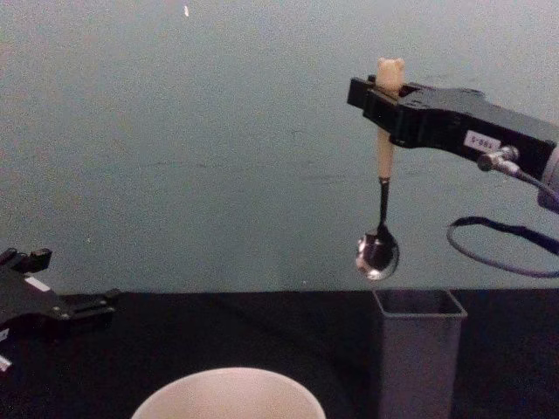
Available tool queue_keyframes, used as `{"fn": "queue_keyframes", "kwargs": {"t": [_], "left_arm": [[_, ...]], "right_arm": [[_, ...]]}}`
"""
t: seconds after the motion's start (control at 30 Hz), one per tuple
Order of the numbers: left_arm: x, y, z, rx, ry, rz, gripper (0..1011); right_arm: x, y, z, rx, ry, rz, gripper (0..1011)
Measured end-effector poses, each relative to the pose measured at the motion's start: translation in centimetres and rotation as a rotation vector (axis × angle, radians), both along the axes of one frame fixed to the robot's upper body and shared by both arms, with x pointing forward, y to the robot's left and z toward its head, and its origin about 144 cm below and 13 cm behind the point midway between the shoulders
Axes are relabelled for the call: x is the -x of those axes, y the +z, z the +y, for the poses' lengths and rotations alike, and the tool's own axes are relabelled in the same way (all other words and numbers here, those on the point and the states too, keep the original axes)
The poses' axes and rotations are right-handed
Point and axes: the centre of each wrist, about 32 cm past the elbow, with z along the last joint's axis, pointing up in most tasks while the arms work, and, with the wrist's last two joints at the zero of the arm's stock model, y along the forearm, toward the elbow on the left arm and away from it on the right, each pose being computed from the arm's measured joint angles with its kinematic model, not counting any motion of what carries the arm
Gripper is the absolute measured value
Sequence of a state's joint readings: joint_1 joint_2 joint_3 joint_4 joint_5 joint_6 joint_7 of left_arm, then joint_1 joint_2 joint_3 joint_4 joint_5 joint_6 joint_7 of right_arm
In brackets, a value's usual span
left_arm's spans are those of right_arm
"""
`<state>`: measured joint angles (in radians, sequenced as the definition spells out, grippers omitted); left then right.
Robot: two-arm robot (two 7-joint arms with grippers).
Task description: Pick up the stirring spoon with one hand, stir inside the cup, then place it back in its original position.
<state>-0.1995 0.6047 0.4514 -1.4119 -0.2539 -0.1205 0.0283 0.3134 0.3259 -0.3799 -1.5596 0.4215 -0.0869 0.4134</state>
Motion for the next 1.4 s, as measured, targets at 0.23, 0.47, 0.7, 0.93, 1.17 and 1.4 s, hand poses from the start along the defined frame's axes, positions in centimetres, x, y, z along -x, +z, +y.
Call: {"fn": "queue_keyframes", "kwargs": {"t": [0.23, 0.47, 0.7, 0.93, 1.17, 1.4], "left_arm": [[0.0, 0.0, 0.0, 0.0, 0.0, 0.0, 1001], [0.0, 0.0, 0.0, 0.0, 0.0, 0.0, 1001], [0.0, 0.0, 0.0, 0.0, 0.0, 0.0, 1001], [0.0, 0.0, 0.0, 0.0, 0.0, 0.0, 1001], [0.0, 0.0, 0.0, 0.0, 0.0, 0.0, 1001], [0.0, 0.0, 0.0, 0.0, 0.0, 0.0, 1001]], "right_arm": [[-0.2, 0.0, -0.8, 0.001, -0.036, 0.003, 187], [-0.2, -0.4, -1.3, 0.004, -0.054, 0.016, 187], [-0.2, -0.8, -1.6, 0.005, -0.061, 0.028, 187], [-0.1, -1.2, -1.6, 0.005, -0.06, 0.04, 187], [-0.1, -1.4, -1.6, 0.003, -0.056, 0.048, 187], [-0.1, -1.9, -1.5, 0.005, -0.057, 0.06, 187]]}}
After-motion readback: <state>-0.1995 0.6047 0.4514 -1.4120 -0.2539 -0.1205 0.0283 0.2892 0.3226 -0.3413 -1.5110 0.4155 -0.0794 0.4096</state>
